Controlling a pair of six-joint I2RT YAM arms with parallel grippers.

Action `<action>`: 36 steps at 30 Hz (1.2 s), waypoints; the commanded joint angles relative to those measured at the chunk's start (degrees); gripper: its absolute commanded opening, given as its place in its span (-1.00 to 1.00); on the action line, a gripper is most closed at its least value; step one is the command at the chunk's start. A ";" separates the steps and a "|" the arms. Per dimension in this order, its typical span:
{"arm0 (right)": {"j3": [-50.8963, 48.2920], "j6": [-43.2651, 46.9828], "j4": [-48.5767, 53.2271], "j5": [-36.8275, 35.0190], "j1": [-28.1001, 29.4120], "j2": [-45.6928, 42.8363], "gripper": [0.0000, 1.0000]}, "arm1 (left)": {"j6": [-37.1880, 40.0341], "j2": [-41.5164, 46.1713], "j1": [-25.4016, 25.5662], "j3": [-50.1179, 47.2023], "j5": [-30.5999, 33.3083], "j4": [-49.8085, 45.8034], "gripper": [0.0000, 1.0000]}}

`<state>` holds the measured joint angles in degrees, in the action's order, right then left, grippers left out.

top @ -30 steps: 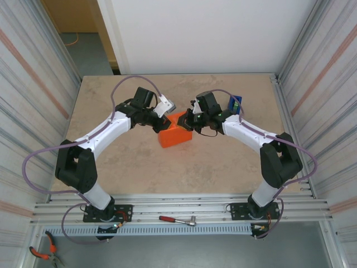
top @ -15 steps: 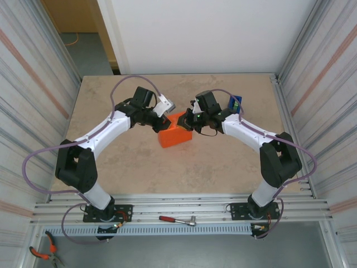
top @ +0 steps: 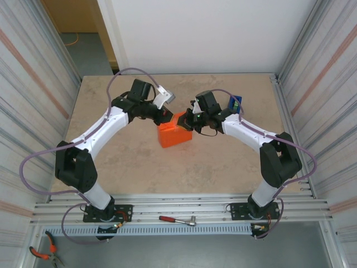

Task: Wrap the gift box in paper
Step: Stick the wrapping paper to the gift box.

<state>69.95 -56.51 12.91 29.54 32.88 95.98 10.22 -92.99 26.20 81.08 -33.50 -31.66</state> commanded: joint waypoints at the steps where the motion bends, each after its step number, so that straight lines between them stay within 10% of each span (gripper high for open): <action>1: -2.63 -0.26 6.79 -4.41 -0.98 1.91 -1.00 | -2.31 -1.23 -0.51 2.23 -2.39 -0.04 -1.00; 36: -3.42 0.00 6.63 -4.40 -1.33 1.94 -1.00 | -7.16 -9.27 -0.54 1.10 -1.88 5.43 -1.00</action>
<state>69.54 -56.53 12.03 29.65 32.71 95.96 2.94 -101.60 25.98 81.12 -35.97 -25.43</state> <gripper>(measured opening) 0.061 0.064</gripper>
